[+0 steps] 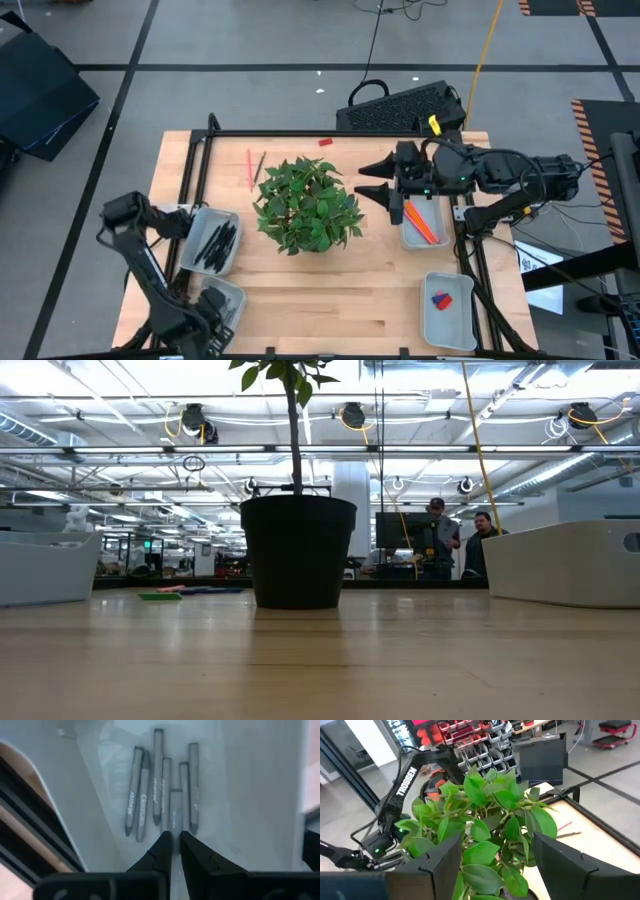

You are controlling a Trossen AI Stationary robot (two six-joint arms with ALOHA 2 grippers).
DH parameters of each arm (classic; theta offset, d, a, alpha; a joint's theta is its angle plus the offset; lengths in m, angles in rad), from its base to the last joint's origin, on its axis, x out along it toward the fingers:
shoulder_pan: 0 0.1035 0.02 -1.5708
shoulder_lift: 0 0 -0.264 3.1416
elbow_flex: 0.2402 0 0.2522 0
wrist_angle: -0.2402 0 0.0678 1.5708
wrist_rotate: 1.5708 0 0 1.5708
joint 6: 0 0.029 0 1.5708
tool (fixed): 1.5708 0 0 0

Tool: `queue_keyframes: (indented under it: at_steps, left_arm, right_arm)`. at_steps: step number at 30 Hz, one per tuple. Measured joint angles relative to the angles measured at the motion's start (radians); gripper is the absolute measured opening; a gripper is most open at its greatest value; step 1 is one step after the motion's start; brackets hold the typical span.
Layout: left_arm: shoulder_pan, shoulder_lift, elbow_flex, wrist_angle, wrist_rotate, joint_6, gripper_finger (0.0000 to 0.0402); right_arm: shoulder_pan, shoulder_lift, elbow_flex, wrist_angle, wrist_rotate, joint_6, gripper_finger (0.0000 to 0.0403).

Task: Sort crayons/erasers/pens/pencils in bins
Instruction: Put the gray crayon into the bottom left gray bin, then put the blue crayon into the bottom left gray bin

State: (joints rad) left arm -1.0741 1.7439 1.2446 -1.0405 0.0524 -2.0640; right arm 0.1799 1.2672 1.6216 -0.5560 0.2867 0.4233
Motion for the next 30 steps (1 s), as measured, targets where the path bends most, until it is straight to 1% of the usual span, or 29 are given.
queue_keyframes:
  at_steps: [3, 5, 9, 12, 14, 16, 19, 21, 22, 24, 25, 27, 30]
  left_arm:
    - [0.011, 0.028, 0.000, 0.001, 0.003, 0.015, 0.0035]
    - [0.024, 0.035, 0.000, 0.002, 0.017, 0.030, 0.0048]
    - [0.049, 0.037, 0.000, -0.019, 0.019, 0.057, 0.0100]
    - [0.074, 0.024, 0.000, -0.023, 0.027, 0.068, 0.0142]
    - [0.095, -0.010, 0.007, -0.025, 0.034, 0.084, 0.0163]
    - [0.121, -0.060, 0.027, -0.032, 0.019, 0.089, 0.0178]
    - [0.169, -0.160, 0.071, -0.126, -0.080, 0.057, 0.0185]
    - [0.207, -0.230, 0.084, -0.216, -0.181, 0.030, 0.0186]
    - [0.234, -0.267, 0.085, -0.265, -0.230, 0.018, 0.0186]
    - [0.302, -0.330, 0.085, -0.366, -0.283, 0.024, 0.0186]
    - [0.344, -0.358, 0.084, -0.412, -0.292, 0.050, 0.0186]
    - [0.428, -0.409, 0.070, -0.483, -0.313, 0.150, 0.0186]
    - [0.562, -0.491, 0.038, -0.520, -0.409, 0.345, 0.0186]
  right_arm:
    - [0.000, 0.002, 0.000, -0.015, -0.003, -0.038, 0.0233]
    - [0.001, 0.001, 0.000, -0.035, -0.003, -0.057, 0.0234]
    - [0.001, -0.009, 0.000, -0.098, -0.007, -0.097, 0.0234]
    - [0.001, -0.026, 0.000, -0.150, -0.061, -0.112, 0.0234]
    - [0.001, -0.042, 0.000, -0.173, -0.106, -0.129, 0.0234]
    - [0.001, -0.063, -0.001, -0.199, -0.138, -0.141, 0.0234]
    - [0.002, -0.095, 0.000, -0.216, -0.158, -0.190, 0.0234]
    - [0.001, -0.112, 0.000, -0.224, -0.158, -0.231, 0.0234]
    - [0.001, -0.119, 0.000, -0.225, -0.158, -0.250, 0.0234]
    - [0.001, -0.129, 0.000, -0.227, -0.158, -0.276, 0.0234]
    - [0.001, -0.133, 0.000, -0.228, -0.158, -0.284, 0.0234]
    - [0.001, -0.139, 0.000, -0.236, -0.158, -0.292, 0.0234]
    - [0.001, -0.148, 0.000, -0.256, -0.158, -0.298, 0.0234]
